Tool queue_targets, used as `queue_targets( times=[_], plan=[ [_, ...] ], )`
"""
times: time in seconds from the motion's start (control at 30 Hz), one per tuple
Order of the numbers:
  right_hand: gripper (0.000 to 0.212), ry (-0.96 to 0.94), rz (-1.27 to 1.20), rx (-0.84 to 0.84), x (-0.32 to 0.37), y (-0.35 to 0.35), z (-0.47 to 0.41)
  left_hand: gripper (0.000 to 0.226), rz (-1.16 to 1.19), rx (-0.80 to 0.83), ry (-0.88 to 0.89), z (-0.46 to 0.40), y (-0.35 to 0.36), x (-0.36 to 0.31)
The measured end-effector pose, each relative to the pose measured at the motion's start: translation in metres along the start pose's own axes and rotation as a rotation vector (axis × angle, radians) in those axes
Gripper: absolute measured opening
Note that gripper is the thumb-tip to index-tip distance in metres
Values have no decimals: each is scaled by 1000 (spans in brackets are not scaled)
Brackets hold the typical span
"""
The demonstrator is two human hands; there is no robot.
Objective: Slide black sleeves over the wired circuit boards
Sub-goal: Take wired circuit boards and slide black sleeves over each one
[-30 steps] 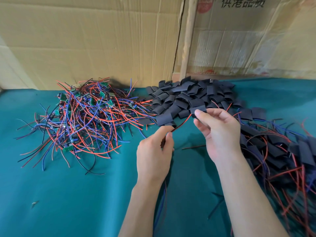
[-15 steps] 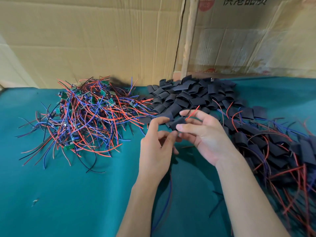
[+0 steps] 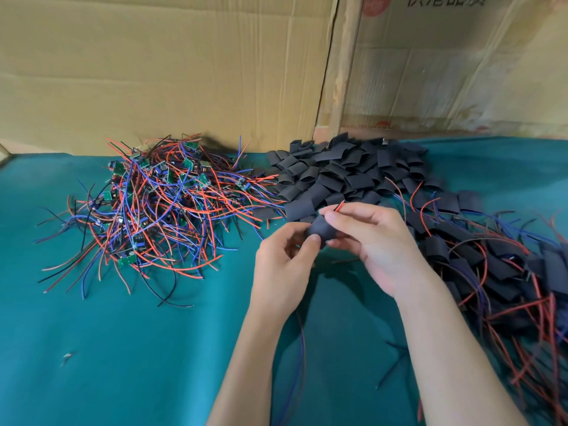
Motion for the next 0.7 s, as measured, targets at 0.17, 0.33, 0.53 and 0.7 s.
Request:
queue_targets(
  times=[0.17,0.33,0.53,0.7],
  plan=[
    [13,10,38,57,1,4,1,34,161,-9,-73,0,-3,0],
    [16,-1,8,153,1,7,-1,28,498,166,-218,-1,-4,-6],
    [19,30,-140,223,3,11,0,46,779,377,-322,5,-2,-13],
    [15,-20,-218,131,6,6,-2,20,617,370,-268,6,-4,-9]
  ],
)
Point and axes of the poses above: each hand's wrist, its own z-axis away from the middle knuckle, its own y-axis out of the palm, x = y × z, the point moved 3 cm from there along -z, towards the middle knuckle, and after that the axes turned 1 degree about -y, right-handed, at the moved point
